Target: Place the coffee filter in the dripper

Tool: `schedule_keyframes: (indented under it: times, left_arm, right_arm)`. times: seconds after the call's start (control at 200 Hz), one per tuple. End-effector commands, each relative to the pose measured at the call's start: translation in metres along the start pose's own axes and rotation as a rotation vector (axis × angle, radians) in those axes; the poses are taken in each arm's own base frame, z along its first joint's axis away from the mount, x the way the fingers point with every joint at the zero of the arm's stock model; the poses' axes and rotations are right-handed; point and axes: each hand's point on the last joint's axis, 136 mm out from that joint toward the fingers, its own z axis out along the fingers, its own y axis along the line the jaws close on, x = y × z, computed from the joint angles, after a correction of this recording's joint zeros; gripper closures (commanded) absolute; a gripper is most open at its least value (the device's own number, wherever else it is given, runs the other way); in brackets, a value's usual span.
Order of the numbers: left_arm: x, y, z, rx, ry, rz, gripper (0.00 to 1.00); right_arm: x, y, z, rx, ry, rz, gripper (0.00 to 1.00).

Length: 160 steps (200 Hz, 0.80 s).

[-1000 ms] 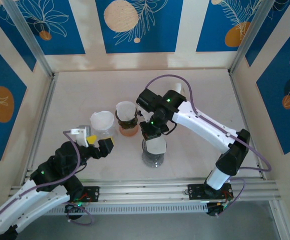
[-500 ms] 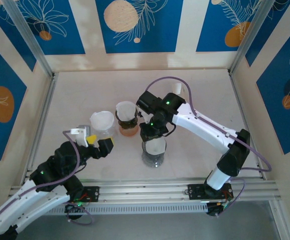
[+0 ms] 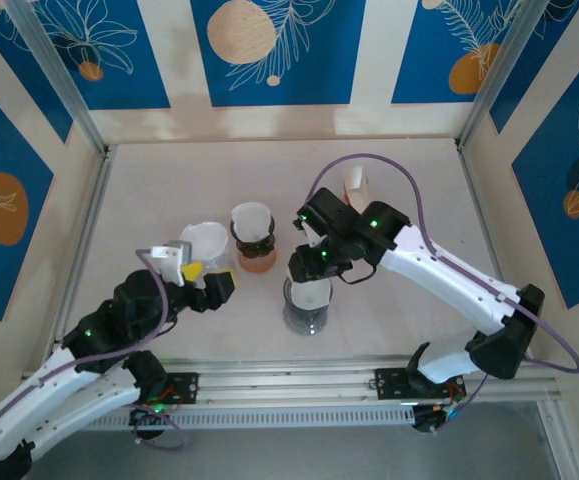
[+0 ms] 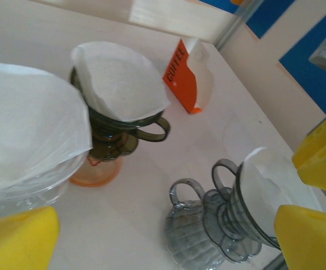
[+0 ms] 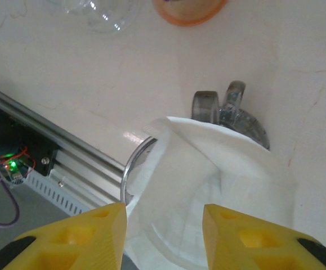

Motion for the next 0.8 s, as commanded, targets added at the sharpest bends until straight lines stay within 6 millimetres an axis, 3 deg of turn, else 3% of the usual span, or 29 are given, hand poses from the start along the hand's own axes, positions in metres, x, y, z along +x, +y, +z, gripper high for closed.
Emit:
schedule_keyframes:
  times: [0.0,0.19,0.31,0.54,0.795]
  left_arm:
    - [-0.018,-0.042,0.003,0.164,0.007,0.045,0.06]
    - [-0.008,-0.081,0.029,0.298,0.163,0.068,0.13]
    - [0.007,-0.095,0.044,0.328,0.255,0.086,0.17]
    - [0.039,-0.103,0.059,0.278,0.365,0.193,0.14]
    - [0.063,-0.099,0.072,0.218,0.439,0.234,0.13]
  right_arm:
    - [-0.007,-0.011,-0.009,0.042,-0.099,0.033,0.58]
    - [-0.003,-0.031,-0.016,0.088,-0.191,0.089,0.58]
    - [0.004,-0.049,-0.019,0.143,-0.229,0.117,0.57]
    - [0.017,-0.065,-0.022,0.142,-0.284,0.159,0.5]
    - [0.031,-0.069,-0.008,0.135,-0.242,0.166,0.48]
